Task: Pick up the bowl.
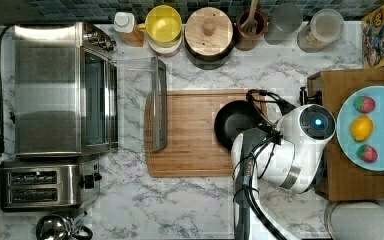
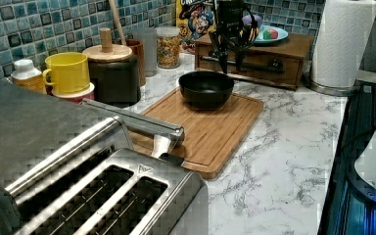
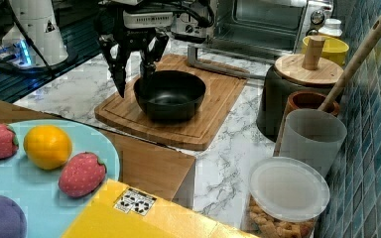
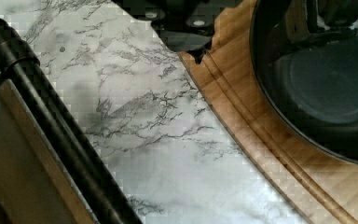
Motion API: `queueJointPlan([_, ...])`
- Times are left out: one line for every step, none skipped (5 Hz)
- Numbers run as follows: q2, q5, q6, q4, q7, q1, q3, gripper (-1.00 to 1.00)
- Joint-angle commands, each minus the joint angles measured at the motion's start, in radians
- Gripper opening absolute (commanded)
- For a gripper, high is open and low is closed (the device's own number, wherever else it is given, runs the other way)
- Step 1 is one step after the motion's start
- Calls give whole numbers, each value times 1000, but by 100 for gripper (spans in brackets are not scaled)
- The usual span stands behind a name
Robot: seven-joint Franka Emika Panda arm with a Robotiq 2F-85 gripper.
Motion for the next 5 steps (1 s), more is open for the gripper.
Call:
queueJointPlan([39, 73, 86, -63, -95, 4, 19, 0])
queueJointPlan([46, 65, 112, -69, -58, 5, 17, 0])
queueJointPlan([17, 92, 155, -90, -45, -8, 20, -100])
queueJointPlan([22, 82, 149, -73, -25, 1, 18, -100])
queueJointPlan([19, 71, 139, -73, -2, 9, 7, -100])
